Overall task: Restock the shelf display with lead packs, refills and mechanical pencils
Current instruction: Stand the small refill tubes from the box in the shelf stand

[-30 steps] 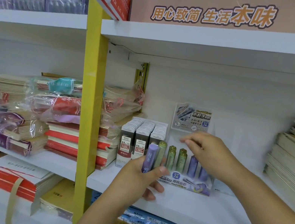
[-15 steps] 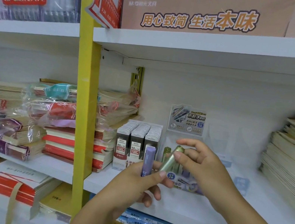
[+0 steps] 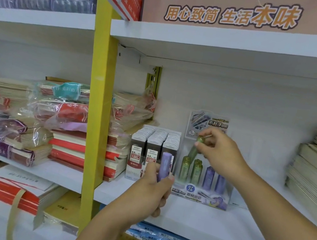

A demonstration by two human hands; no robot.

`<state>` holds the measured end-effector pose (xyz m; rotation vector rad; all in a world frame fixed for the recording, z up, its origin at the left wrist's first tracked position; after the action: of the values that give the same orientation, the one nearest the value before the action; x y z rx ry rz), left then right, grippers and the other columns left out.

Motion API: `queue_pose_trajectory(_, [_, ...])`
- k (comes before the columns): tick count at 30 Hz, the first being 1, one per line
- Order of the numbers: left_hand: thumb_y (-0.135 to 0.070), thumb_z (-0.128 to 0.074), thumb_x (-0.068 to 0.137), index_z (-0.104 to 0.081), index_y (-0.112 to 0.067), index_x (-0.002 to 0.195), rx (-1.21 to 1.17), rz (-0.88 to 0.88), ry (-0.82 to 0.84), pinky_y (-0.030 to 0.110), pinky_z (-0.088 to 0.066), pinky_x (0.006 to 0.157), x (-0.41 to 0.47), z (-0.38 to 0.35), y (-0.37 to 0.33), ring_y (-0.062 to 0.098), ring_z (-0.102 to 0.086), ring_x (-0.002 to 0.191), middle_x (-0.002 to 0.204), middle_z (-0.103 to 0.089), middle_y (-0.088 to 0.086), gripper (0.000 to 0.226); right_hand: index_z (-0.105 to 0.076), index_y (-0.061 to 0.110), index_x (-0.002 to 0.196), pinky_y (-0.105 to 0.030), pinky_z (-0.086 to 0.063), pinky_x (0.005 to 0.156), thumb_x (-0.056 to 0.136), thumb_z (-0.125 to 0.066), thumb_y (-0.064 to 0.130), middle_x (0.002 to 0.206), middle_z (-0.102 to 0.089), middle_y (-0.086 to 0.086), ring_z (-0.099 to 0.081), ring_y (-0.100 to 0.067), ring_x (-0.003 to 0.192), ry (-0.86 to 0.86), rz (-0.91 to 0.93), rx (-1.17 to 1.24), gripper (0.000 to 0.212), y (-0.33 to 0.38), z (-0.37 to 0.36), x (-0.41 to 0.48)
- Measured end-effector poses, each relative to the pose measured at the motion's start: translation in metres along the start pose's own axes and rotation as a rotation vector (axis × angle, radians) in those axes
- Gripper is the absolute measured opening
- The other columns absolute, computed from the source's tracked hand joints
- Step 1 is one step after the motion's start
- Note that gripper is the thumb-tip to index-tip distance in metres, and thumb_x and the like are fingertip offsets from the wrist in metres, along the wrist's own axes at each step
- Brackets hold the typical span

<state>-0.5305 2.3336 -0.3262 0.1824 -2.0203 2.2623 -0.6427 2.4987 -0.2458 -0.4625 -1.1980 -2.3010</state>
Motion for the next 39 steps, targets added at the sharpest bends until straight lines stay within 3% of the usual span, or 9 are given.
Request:
queue_pose_trajectory(5, [-0.034, -0.051, 0.102, -0.056, -0.023, 0.101, 0.147, -0.146, -0.155, 0.021, -0.046, 0.050, 0.002, 0.000, 0.003, 0.004, -0.060, 0.061, 0.082, -0.069, -0.002, 0.013, -0.057, 0.029, 0.096, -0.028, -0.050, 0.068, 0.085, -0.072, 0.025, 0.091, -0.064, 0.002, -0.063, -0.014, 0.082, 0.157, -0.069, -0.036, 0.019, -0.001, -0.005, 0.011])
queue_pose_trajectory(11, [-0.038, -0.054, 0.100, -0.059, -0.023, 0.099, 0.163, -0.118, -0.146, 0.022, -0.049, 0.048, 0.006, -0.004, 0.008, 0.006, -0.064, 0.060, 0.100, -0.071, 0.011, 0.016, -0.058, 0.021, 0.097, -0.041, -0.055, 0.073, 0.083, -0.075, 0.022, 0.092, -0.068, -0.009, -0.065, -0.026, 0.080, 0.220, -0.072, -0.083, 0.022, 0.005, -0.008, 0.017])
queue_pose_trajectory(19, [-0.035, -0.056, 0.099, -0.059, -0.020, 0.099, 0.138, -0.123, -0.150, 0.024, -0.048, 0.047, 0.007, -0.003, 0.009, 0.010, -0.066, 0.062, 0.108, -0.070, 0.010, 0.016, -0.062, 0.017, 0.090, -0.040, -0.056, 0.075, 0.078, -0.080, 0.020, 0.092, -0.070, -0.016, -0.069, -0.030, 0.084, 0.274, -0.076, -0.115, 0.022, 0.002, -0.007, 0.022])
queue_pose_trajectory(22, [-0.036, -0.058, 0.099, -0.061, -0.022, 0.099, 0.128, -0.123, -0.139, 0.024, -0.049, 0.047, 0.006, -0.002, 0.009, 0.011, -0.066, 0.062, 0.105, -0.071, 0.010, 0.015, -0.068, 0.016, 0.083, -0.034, -0.060, 0.068, 0.084, -0.074, 0.025, 0.085, -0.072, -0.008, -0.069, -0.020, 0.072, 0.287, -0.078, -0.068, 0.010, -0.002, -0.006, 0.023])
queue_pose_trajectory(26, [-0.035, -0.059, 0.098, -0.062, -0.023, 0.101, 0.113, -0.119, -0.140, 0.024, -0.049, 0.047, 0.005, -0.002, 0.006, 0.011, -0.067, 0.062, 0.103, -0.072, 0.007, 0.013, -0.074, 0.020, 0.084, -0.037, -0.058, 0.077, 0.087, -0.070, 0.032, 0.084, -0.074, -0.001, -0.070, -0.025, 0.082, 0.320, -0.063, -0.190, 0.013, -0.007, -0.008, 0.022])
queue_pose_trajectory(30, [-0.031, -0.062, 0.097, -0.066, -0.025, 0.103, 0.066, -0.124, -0.143, 0.023, -0.046, 0.046, 0.003, -0.003, 0.002, 0.009, -0.065, 0.062, 0.097, -0.072, 0.006, 0.009, -0.074, 0.017, 0.089, -0.021, -0.046, 0.059, 0.093, -0.059, 0.040, 0.072, -0.066, 0.001, -0.057, -0.011, 0.060, 0.259, 0.001, -0.318, 0.028, 0.002, 0.000, 0.013])
queue_pose_trajectory(33, [-0.028, -0.063, 0.097, -0.068, -0.026, 0.105, 0.084, -0.153, -0.127, 0.020, -0.044, 0.046, 0.002, -0.004, -0.001, 0.004, -0.056, 0.052, 0.076, -0.069, -0.004, 0.010, -0.073, 0.033, 0.093, -0.018, -0.050, 0.072, 0.094, -0.056, 0.038, 0.088, -0.072, 0.012, -0.065, -0.005, 0.080, 0.078, 0.162, -0.120, 0.018, 0.018, 0.011, -0.014])
queue_pose_trajectory(35, [-0.027, -0.063, 0.096, -0.069, -0.027, 0.104, 0.099, -0.172, -0.109, 0.018, -0.042, 0.045, 0.000, -0.007, -0.004, 0.002, -0.049, 0.046, 0.058, -0.058, -0.012, 0.010, -0.071, 0.042, 0.095, -0.008, -0.048, 0.074, 0.091, -0.061, 0.035, 0.094, -0.070, 0.022, -0.063, 0.004, 0.088, 0.127, 0.221, 0.072, 0.013, 0.029, 0.015, -0.038])
queue_pose_trajectory(39, [-0.023, -0.068, 0.094, -0.072, -0.031, 0.106, 0.132, -0.202, -0.050, 0.019, -0.041, 0.046, -0.004, -0.014, -0.010, 0.005, -0.047, 0.047, 0.053, -0.053, -0.013, 0.015, -0.071, 0.042, 0.096, -0.020, -0.054, 0.077, 0.086, -0.070, 0.022, 0.092, -0.069, 0.020, -0.064, -0.002, 0.084, 0.262, 0.172, 0.113, 0.022, 0.024, 0.011, -0.072])
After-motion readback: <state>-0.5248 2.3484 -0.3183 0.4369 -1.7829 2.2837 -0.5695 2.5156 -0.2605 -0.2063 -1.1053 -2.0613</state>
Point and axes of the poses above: each hand's wrist, its own x-axis towards the middle knuckle, its own z-axis out of the back of the hand, y = z × x, the point moved 1 cm from there along x, towards the middle knuckle
